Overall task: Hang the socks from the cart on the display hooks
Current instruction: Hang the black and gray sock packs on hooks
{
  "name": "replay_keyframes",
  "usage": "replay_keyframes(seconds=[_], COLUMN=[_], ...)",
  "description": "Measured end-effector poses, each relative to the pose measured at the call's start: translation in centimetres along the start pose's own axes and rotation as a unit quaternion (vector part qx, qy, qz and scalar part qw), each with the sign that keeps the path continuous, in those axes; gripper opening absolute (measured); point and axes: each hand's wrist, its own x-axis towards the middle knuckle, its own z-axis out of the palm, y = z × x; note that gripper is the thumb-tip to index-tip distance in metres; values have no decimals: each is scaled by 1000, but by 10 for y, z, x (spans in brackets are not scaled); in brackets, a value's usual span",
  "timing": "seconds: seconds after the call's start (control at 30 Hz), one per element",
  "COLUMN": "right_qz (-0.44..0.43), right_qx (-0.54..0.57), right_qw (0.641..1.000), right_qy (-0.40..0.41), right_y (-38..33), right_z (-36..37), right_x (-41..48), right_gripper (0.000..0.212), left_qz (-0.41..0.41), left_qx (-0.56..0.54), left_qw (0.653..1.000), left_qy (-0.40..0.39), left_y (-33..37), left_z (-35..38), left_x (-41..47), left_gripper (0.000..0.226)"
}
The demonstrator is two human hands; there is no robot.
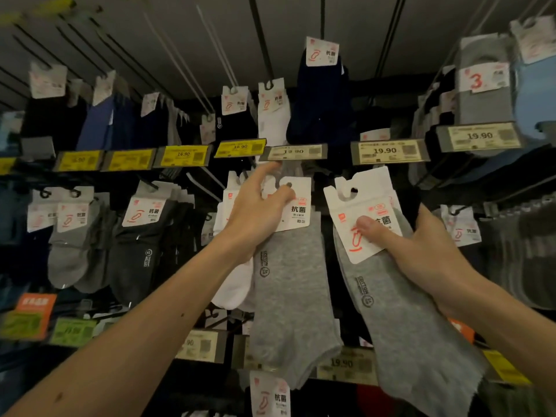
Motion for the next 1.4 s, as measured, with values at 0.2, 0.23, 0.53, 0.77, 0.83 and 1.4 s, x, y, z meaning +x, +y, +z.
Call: replay_keyframes(seconds=[0.2,0.23,0.53,0.77,0.83,1.4], right_qz=[-20,-21,-20,-21,-19,-10], right_qx=[6,5,13,-5,-14,4], right_qw=[1000,1000,1000,1000,999,999], right_qy=[-7,-7,-20,-23,-23,-31], right_y=[8,10,19,17,17,11], right_z=[0,0,-1,2,2,-1], right_x=[6,8,12,7,5,-3], right_gripper=[54,50,56,61,64,63], left_qz=[57,60,85,54,80,-5], left_qx=[21,26,37,55,79,-70], left_qw=[998,998,996,997,994,997], left_qy=[-9,-11,8,-1,0,-12], left_y=[3,3,-4,3,3,6], left_z=[6,7,11,5,7,1], left_x=[13,16,35,42,41,43], left_gripper=[57,61,70,69,71,66])
